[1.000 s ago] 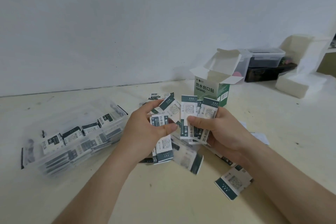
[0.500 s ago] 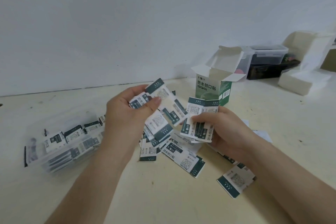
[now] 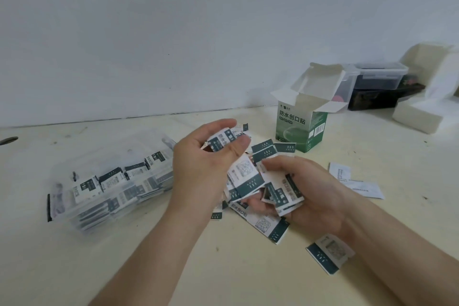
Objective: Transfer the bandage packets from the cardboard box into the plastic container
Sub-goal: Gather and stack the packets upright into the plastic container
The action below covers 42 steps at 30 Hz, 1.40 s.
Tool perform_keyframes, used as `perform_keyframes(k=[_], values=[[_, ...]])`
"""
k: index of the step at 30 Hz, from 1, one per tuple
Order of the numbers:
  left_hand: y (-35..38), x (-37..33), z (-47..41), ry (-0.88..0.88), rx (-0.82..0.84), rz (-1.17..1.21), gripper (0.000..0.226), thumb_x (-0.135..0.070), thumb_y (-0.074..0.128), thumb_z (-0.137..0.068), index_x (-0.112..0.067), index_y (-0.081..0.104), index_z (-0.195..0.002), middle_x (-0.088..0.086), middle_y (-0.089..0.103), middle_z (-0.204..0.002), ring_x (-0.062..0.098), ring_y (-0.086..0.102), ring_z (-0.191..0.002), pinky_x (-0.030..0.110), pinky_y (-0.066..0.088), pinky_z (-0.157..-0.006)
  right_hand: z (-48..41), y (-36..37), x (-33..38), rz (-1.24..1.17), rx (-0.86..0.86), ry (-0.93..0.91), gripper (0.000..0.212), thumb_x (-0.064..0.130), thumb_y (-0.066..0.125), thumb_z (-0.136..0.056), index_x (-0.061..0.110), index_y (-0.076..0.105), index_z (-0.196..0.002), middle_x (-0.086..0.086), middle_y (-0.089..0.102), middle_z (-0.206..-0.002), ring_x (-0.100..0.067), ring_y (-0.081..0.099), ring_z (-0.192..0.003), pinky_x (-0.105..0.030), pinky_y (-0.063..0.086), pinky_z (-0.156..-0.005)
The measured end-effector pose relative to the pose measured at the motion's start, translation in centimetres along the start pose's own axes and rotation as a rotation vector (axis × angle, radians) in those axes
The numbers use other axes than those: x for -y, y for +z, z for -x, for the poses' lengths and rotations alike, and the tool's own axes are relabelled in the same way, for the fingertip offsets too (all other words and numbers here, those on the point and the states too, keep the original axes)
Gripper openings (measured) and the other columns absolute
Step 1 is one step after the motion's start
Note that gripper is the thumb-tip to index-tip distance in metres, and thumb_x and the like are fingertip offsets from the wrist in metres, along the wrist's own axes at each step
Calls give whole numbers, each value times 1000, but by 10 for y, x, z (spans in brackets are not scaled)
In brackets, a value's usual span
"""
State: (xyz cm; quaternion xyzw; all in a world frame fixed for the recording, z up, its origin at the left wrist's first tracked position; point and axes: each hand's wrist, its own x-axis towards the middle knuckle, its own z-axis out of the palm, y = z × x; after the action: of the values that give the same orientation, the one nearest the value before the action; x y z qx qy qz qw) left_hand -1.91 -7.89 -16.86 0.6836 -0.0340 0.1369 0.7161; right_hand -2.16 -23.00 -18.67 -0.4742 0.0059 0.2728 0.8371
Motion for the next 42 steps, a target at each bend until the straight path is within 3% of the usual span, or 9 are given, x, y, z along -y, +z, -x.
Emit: perform_keyframes(k=[4, 9, 15, 22, 28, 33, 36, 39, 42], values=[[10, 12, 3, 96, 41, -136, 20, -17, 81, -74, -29, 75, -89, -2, 73, -89, 14, 71, -77, 31, 59, -62, 0, 5, -3, -3, 153, 64, 50, 52, 50, -92, 9, 67, -108, -20, 68, -92, -30, 66, -71, -32, 56, -51], [0, 13, -2, 293, 43, -373, 8, -31, 67, -87, -34, 69, -95, -13, 68, -86, 1, 63, -79, 15, 52, -67, 2, -5, 8, 131, 12, -109, 31, 34, 51, -96, 8, 58, -111, -8, 55, -71, -13, 46, -50, -18, 37, -38], [-5, 17, 3, 28, 618, -1408, 90, -79, 59, -65, -38, 32, -140, -10, 42, -134, 13, 35, -126, 32, 39, -97, 6, -18, 23, 138, -201, -261, 31, 22, 49, -98, 4, 61, -120, -5, 49, -71, -13, 42, -51, -20, 34, -42], [-4, 20, 3, -74, 607, -1055, 71, -47, 83, -66, -42, 45, -125, -15, 42, -105, 11, 49, -104, 32, 44, -92, 1, -15, 10, 349, -230, -222, 23, 9, 48, -98, 7, 60, -117, -13, 60, -76, -17, 48, -53, -25, 37, -46], [-12, 17, -5, -48, 520, -846, 53, -14, 79, -75, -49, 55, -107, -12, 45, -98, 6, 54, -73, 20, 45, -52, 0, -17, 11, 341, -240, -235, 22, 8, 50, -96, 7, 61, -115, -7, 53, -68, -15, 44, -51, -26, 31, -47], [-22, 0, -11, -69, 502, -359, 58, 5, 81, -65, -42, 70, -97, -5, 65, -97, 14, 67, -84, 32, 58, -75, -1, -16, 8, 330, -253, -225, 21, 17, 55, -97, 10, 64, -113, -8, 55, -74, -16, 49, -57, -26, 35, -51], [-21, -7, -9, -83, 555, -17, 47, 3, 76, -56, -28, 75, -91, 2, 69, -83, 18, 68, -72, 30, 57, -68, 0, -13, 6, 407, -186, -150, 28, 38, 59, -93, 18, 70, -110, -11, 72, -94, -30, 68, -79, -38, 52, -70], [-14, -3, -6, 2, 436, -25, 41, 4, 77, -56, -27, 75, -82, 0, 68, -78, 24, 70, -70, 38, 60, -64, 4, -7, 2, 378, -18, -55, 45, 55, 50, -91, 17, 70, -107, -12, 73, -95, -24, 66, -78, -31, 50, -65], [-7, 4, -4, 108, 364, -180, 53, 16, 77, -64, -32, 74, -86, -4, 66, -82, 15, 68, -68, 29, 58, -61, 6, -1, -1, 369, 141, -30, 36, 43, 51, -94, 12, 68, -98, -11, 66, -81, -15, 57, -63, -25, 43, -55]])
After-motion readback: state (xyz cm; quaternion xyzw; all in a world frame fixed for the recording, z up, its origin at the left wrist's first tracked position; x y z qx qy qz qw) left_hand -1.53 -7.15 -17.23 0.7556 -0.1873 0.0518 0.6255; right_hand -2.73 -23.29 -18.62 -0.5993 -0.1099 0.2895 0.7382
